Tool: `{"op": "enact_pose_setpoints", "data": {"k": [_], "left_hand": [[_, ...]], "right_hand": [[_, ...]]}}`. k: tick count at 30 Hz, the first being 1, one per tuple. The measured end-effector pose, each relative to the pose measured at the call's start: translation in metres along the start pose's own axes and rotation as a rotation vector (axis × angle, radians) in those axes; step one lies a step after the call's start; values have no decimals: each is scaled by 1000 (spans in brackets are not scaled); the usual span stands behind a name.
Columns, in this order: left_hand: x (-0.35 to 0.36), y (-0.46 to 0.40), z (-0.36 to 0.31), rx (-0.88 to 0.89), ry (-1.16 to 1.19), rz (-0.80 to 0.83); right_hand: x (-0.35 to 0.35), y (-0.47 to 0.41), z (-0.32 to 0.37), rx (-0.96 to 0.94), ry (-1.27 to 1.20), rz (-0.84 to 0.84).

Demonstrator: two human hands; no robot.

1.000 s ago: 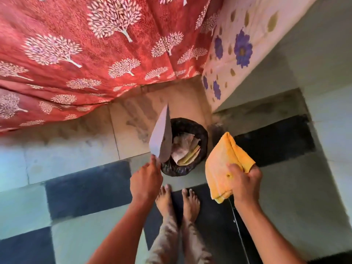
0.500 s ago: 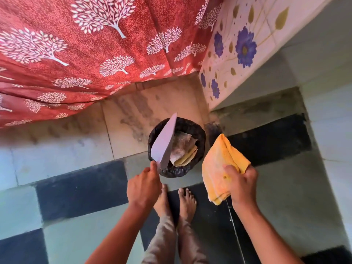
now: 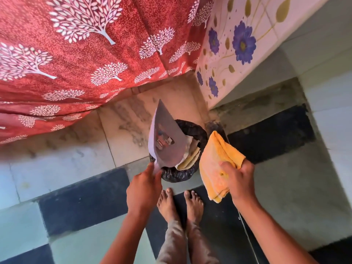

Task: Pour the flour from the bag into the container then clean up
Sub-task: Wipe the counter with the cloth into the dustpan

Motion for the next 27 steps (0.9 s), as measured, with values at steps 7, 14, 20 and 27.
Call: {"op": "enact_pose_setpoints", "data": {"k": [7, 14, 20, 27], "left_hand": [[57, -31, 8, 71, 494, 363], [119, -68, 25, 107, 410, 563], [152, -81, 46, 42, -107, 523], [173, -98, 48, -33, -112, 521]], "right_hand": [[-1, -16, -3, -4, -18, -58], [-1, -39, -30, -4, 18, -36], [-9, -50, -58, 22, 26, -79], [-6, -58, -75, 41, 53, -76]]}}
Point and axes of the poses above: each hand's wrist, its own y-axis away from the middle knuckle, its own x-axis out of the palm, z = x × y, the point moved 4 cm from there along -y, towards the middle knuckle, and after that the axes turned 11 degrees about -y, right-handed, at the moved point
